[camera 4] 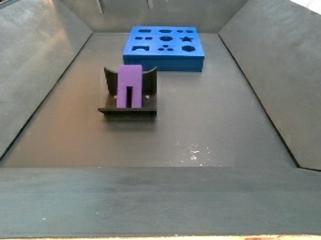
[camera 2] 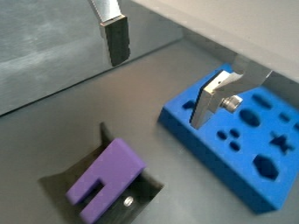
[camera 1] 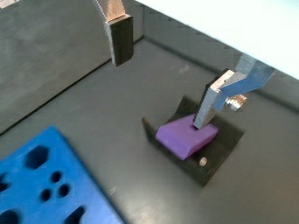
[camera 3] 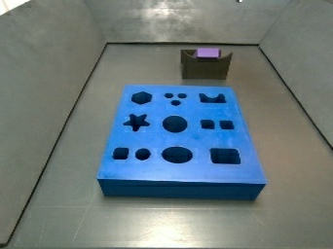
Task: Pick up the double-square object. Move up. Place the double-square object on the fixture. Regrasp the double-square object. Move to above the board. Insert the double-square object.
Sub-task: Regrasp the double-square object.
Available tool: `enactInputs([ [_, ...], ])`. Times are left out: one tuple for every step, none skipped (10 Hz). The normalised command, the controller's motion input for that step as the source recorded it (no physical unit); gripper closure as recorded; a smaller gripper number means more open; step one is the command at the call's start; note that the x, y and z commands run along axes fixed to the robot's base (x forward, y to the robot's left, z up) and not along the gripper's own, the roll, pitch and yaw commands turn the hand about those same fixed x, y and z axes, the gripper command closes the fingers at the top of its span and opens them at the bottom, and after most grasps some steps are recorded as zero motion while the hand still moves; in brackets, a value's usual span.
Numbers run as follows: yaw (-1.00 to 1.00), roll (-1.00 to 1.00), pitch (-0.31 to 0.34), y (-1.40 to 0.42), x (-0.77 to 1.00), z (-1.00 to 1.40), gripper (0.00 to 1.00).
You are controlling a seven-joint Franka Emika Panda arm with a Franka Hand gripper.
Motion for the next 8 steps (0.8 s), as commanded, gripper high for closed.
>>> enactInputs([
  [0.03,1.00,0.010,-0.03,-0.02,0.02,0.00],
  [0.03,1.00,0.006,-0.02,-0.02,0.01,0.00],
  [0.04,1.00,0.005,-0.02,-0.02,0.01,0.00],
  [0.04,1.00,0.007,-0.02,-0.02,0.01,0.00],
  [0.04,1.00,0.013,-0.02,-0.01,0.01,0.00],
  [0.04,1.00,0.017,-0.03,0.00,0.01,0.00],
  [0.04,1.00,0.024,-0.03,0.02,0.00,0.00],
  [0.05,1.00,0.028,-0.03,0.03,0.00,0.00],
])
